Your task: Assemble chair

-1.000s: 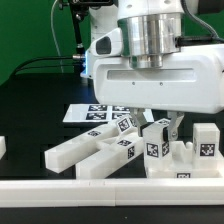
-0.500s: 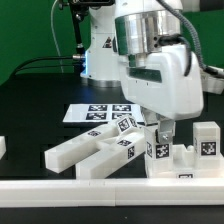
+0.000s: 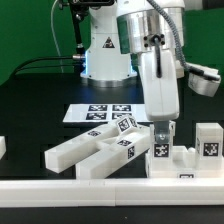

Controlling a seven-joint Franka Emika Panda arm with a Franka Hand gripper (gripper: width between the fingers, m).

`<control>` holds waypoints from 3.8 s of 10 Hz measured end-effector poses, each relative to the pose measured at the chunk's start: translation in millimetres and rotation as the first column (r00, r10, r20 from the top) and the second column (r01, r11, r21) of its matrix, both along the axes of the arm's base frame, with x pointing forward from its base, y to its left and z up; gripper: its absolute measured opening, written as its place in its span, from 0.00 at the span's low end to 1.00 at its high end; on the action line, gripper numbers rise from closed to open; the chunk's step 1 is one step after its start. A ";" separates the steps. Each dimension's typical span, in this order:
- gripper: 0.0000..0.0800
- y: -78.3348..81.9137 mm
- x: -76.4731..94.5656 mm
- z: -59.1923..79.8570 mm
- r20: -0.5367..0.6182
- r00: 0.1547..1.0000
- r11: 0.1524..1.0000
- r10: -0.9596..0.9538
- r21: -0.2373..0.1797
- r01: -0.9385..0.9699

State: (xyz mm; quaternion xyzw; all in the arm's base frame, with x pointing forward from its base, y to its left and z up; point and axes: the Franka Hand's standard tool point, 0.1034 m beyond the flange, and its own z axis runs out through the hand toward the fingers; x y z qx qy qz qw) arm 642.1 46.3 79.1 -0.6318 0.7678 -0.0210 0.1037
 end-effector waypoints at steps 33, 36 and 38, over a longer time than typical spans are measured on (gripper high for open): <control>0.81 -8.7 -53.8 2.5 -0.134 0.040 -0.011 0.990 -0.356 -0.934; 0.81 -13.3 -56.6 1.5 -0.151 0.047 -0.014 0.987 -0.385 -0.923; 0.81 -19.5 -57.4 7.0 -0.215 0.064 -0.057 0.975 -0.512 -0.857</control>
Offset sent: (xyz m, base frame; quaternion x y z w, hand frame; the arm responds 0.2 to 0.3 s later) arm 0.0024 0.0007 -0.0031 0.0113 0.0081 0.1171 0.9930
